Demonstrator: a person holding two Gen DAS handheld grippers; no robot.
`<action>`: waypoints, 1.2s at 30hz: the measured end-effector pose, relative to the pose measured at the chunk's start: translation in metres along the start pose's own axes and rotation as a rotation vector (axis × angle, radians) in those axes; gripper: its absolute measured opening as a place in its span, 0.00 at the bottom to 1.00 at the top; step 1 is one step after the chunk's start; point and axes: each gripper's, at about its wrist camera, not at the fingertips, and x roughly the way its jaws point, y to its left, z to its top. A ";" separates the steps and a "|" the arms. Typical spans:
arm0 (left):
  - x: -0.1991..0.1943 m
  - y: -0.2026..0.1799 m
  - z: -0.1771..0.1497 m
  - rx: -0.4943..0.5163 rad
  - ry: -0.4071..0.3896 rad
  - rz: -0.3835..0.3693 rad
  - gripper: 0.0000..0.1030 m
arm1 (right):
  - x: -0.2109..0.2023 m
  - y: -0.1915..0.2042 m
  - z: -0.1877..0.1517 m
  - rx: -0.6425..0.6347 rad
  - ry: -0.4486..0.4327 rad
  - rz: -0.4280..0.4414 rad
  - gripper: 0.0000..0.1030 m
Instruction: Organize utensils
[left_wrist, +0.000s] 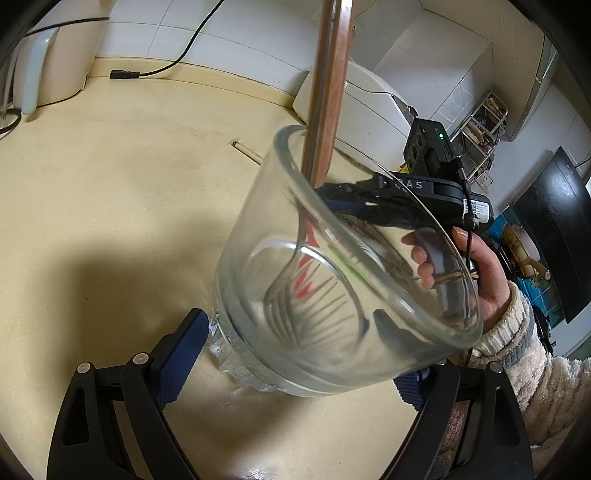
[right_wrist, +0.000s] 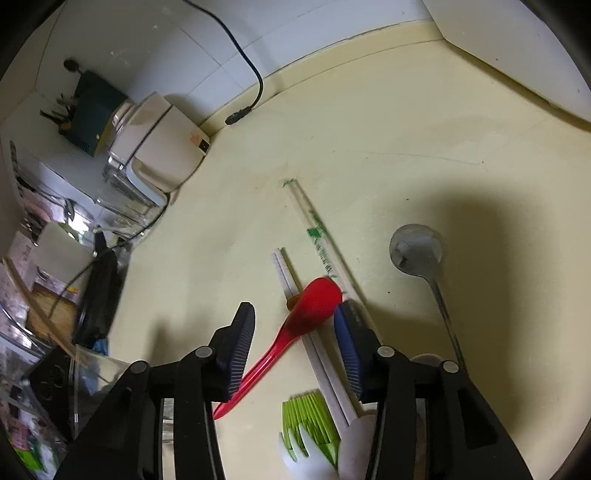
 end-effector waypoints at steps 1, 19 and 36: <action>0.000 0.000 0.000 0.000 0.000 0.000 0.89 | 0.001 0.004 0.000 -0.022 -0.004 -0.022 0.45; 0.001 0.000 0.000 -0.006 -0.002 -0.008 0.89 | 0.031 0.053 -0.007 -0.415 -0.036 -0.285 0.24; 0.001 0.001 0.001 -0.008 -0.003 -0.013 0.89 | -0.032 0.032 -0.009 -0.218 -0.129 0.066 0.12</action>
